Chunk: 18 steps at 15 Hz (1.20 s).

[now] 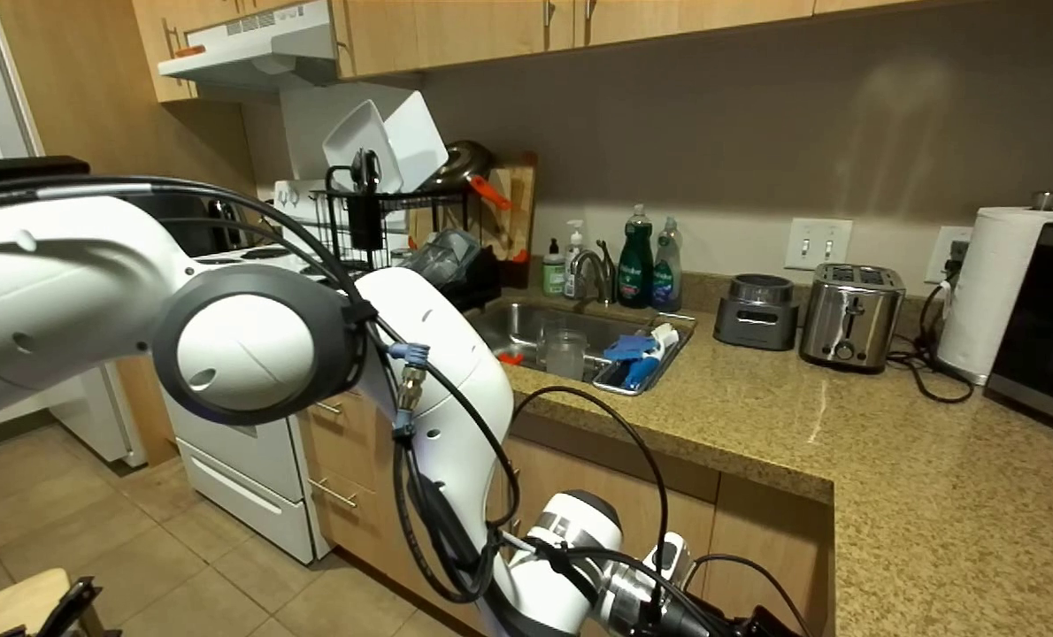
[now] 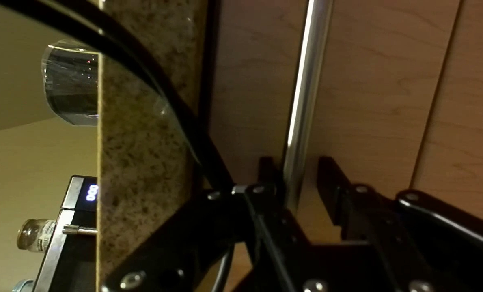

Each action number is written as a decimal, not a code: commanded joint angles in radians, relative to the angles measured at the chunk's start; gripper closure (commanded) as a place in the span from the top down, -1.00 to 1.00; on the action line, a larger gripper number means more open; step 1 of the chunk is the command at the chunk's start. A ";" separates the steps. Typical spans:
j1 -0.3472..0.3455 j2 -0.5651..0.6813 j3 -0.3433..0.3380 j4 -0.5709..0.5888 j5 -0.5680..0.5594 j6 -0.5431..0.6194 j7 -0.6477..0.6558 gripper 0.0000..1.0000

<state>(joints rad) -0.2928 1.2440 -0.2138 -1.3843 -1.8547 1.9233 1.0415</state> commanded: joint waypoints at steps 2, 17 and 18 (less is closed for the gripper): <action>0.005 -0.006 0.014 -0.008 0.001 -0.015 0.001 -0.94; 0.064 -0.001 0.041 -0.036 -0.002 -0.128 0.146 -0.92; 0.070 -0.003 0.044 -0.040 -0.001 -0.137 0.154 -0.92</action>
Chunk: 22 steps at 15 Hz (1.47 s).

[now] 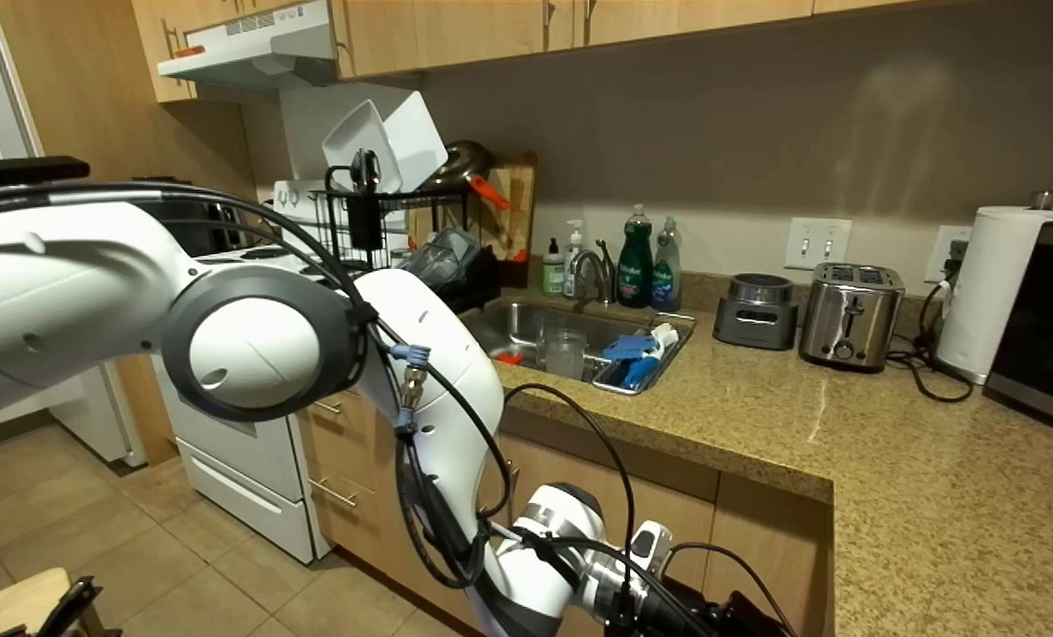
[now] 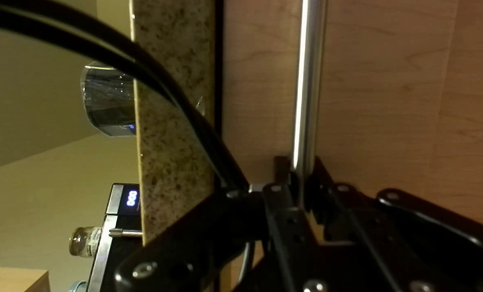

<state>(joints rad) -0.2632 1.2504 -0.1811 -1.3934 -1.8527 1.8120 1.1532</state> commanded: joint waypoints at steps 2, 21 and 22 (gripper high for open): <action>0.051 -0.015 0.019 -0.044 -0.004 -0.042 0.055 -0.92; 0.071 -0.061 0.041 -0.163 0.042 -0.057 0.067 0.84; 0.064 -0.063 0.038 -0.167 0.046 -0.057 0.065 0.98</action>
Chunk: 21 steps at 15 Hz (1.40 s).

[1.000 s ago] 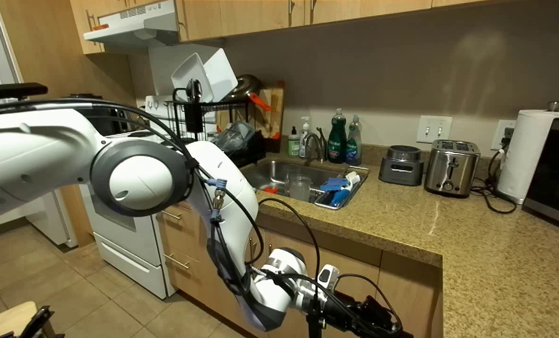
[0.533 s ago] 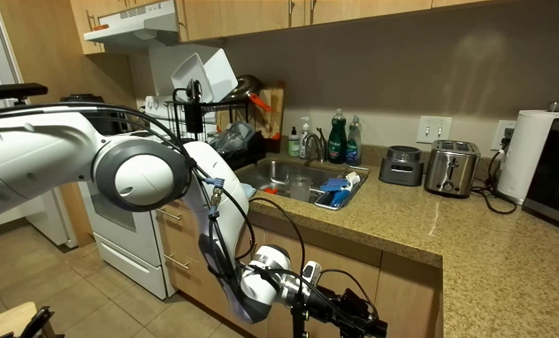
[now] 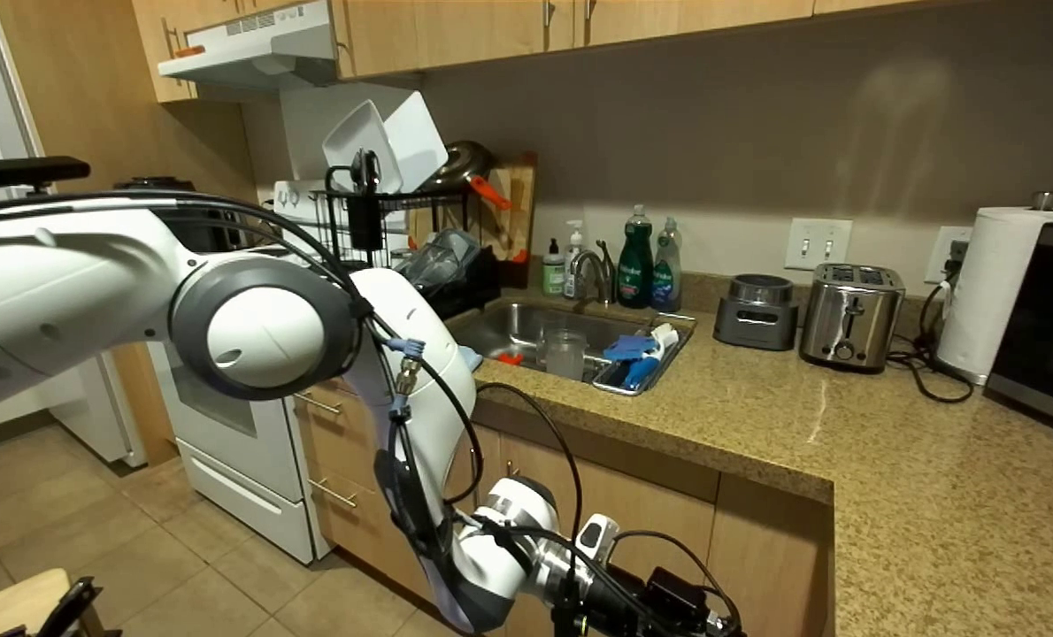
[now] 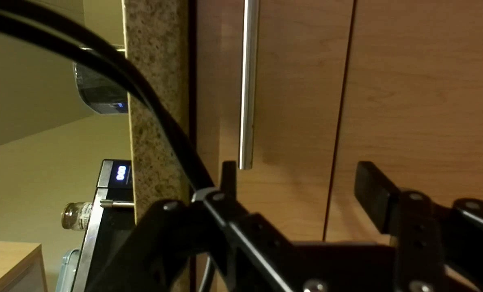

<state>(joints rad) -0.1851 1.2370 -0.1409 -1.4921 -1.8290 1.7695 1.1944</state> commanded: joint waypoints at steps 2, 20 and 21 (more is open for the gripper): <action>-0.028 -0.046 -0.009 -0.067 0.038 -0.017 0.022 1.00; -0.105 -0.011 -0.054 0.004 0.092 -0.032 0.004 0.46; -0.107 -0.011 -0.055 0.006 0.093 -0.031 0.003 0.39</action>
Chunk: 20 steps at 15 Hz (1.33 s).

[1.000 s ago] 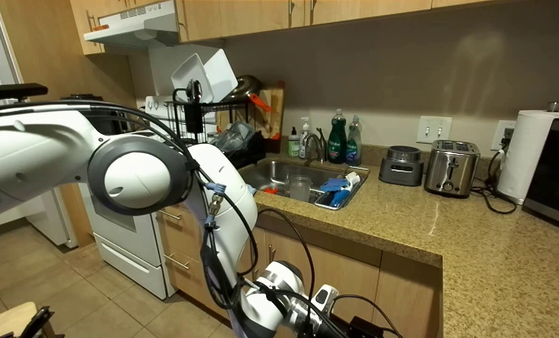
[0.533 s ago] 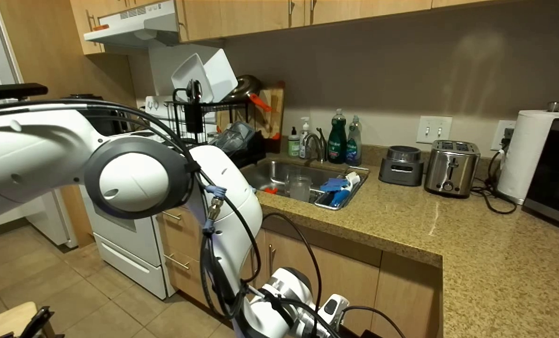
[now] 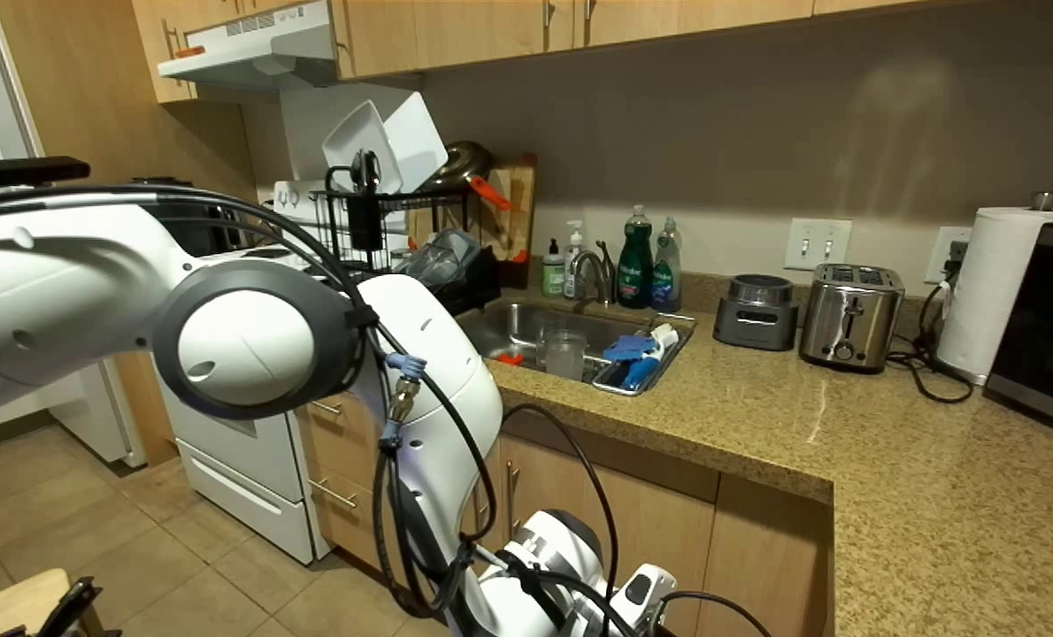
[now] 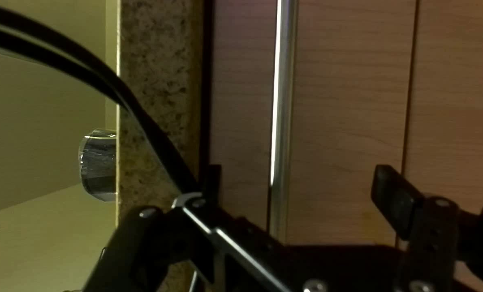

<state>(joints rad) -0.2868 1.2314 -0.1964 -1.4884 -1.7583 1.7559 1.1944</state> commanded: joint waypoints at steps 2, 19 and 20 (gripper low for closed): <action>-0.009 -0.004 0.001 0.008 0.026 -0.018 0.001 0.09; 0.004 -0.032 0.010 -0.017 0.048 -0.016 0.008 -0.93; 0.006 -0.039 0.015 -0.026 0.050 -0.012 0.004 -0.93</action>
<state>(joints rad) -0.2961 1.2313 -0.1950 -1.4623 -1.7239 1.7353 1.1990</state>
